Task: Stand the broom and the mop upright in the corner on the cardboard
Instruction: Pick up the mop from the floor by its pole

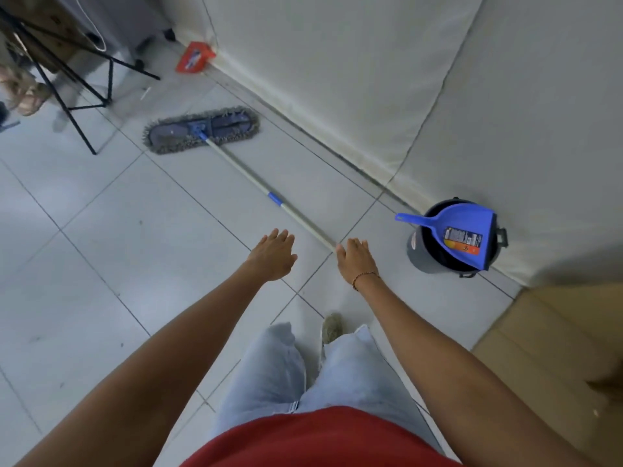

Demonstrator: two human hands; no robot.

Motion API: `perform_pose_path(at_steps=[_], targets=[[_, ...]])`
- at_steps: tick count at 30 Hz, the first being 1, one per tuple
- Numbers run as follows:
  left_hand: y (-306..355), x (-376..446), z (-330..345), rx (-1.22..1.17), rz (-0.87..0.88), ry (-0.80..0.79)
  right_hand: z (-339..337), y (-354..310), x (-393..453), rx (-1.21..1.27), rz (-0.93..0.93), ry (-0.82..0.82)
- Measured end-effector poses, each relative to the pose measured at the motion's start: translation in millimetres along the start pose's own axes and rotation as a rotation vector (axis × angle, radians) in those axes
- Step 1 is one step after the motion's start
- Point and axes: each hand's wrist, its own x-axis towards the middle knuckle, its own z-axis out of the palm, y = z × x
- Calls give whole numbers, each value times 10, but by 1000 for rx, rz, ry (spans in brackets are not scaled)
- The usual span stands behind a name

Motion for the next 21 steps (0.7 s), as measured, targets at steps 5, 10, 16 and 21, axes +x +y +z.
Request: perform_pose_path(at_steps=[5,10,16,21], targets=[[-319,547,-544,-88,46,-66,-207,-240,454,106,81,18],[-678,1275,-882,-63,160,-133,-196,-454,899,305,261,55],[-1092,2406,-1033,147,367,-251,182,-681,1637,652,562,153],[-1641,3418,-770,287,374,-329,681,-675,2267,960,788,184]])
